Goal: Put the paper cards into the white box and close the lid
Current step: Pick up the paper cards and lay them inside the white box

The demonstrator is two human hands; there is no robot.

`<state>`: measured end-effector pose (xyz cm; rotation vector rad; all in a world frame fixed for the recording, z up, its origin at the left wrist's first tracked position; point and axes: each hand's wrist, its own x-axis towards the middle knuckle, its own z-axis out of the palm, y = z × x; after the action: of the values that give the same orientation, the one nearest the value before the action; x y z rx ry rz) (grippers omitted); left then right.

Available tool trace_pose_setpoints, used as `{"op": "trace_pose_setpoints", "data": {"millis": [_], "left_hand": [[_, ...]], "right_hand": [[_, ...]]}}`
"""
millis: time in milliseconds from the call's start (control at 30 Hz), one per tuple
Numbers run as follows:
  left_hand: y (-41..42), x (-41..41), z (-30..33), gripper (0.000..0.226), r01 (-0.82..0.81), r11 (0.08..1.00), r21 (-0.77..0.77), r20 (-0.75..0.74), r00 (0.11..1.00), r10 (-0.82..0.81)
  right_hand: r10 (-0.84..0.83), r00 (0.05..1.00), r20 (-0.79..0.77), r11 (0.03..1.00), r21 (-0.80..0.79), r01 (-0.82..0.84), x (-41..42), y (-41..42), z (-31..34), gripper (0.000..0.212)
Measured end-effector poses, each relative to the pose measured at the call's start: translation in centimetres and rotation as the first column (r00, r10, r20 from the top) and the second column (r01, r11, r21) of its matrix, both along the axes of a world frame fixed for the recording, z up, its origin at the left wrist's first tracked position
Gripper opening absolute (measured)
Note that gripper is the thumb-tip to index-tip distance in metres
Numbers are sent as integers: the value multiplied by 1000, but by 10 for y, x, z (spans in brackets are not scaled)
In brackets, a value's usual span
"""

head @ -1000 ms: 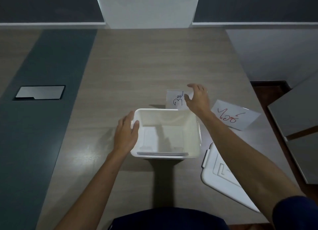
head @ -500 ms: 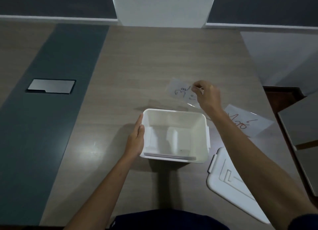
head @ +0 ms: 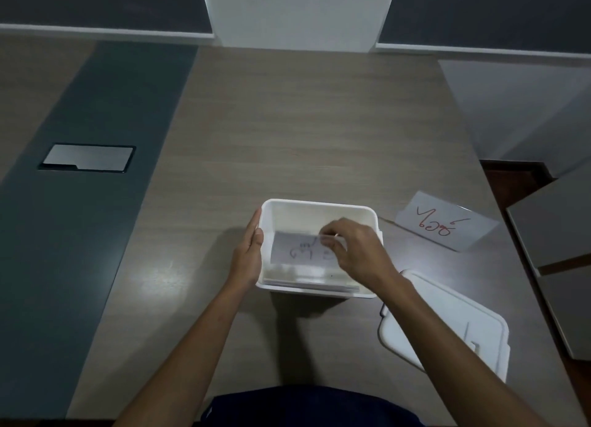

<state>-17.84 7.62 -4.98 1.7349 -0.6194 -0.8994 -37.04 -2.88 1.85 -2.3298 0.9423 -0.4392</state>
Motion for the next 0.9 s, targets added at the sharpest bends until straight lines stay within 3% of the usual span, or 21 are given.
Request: {"op": "trace_pose_setpoints", "data": {"millis": [133, 267, 433, 533, 600, 667, 767, 833, 900], "left_hand": [[-1, -1, 0, 43, -20, 999, -36, -44, 999, 18], [-1, -1, 0, 43, -30, 999, -44, -52, 998, 27], [-1, -1, -1, 43, -21, 999, -31, -26, 999, 20], [-1, -1, -1, 43, -14, 1000, -5, 2, 1000, 14], [-4, 0, -1, 43, -9, 1000, 9, 18, 1000, 9], [-8, 0, -2, 43, -4, 1000, 20, 28, 1000, 4], [-15, -3, -1, 44, 9, 1000, 7, 36, 999, -10], [-18, -4, -2, 44, 12, 1000, 3, 44, 999, -12], [-22, -5, -3, 44, 10, 1000, -9, 40, 999, -10]], "right_hand": [[86, 988, -125, 992, 103, -73, 1, 11, -23, 9], [292, 915, -277, 928, 315, -201, 3, 21, -35, 17], [265, 898, -352, 934, 325, -148, 2, 14, -41, 42], [250, 921, -300, 927, 348, -139, 2, 11, -30, 41], [133, 973, -188, 953, 293, -73, -3, -1, -21, 32], [-56, 997, -59, 988, 140, 63, -13, -24, -13, 25], [-340, 940, 20, 938, -67, 341, -40, -71, -16, 27], [-493, 869, -36, 865, -129, 485, -63, -103, -23, 39], [-588, 784, -198, 809, -140, 571, -90, -130, -30, 53]]}}
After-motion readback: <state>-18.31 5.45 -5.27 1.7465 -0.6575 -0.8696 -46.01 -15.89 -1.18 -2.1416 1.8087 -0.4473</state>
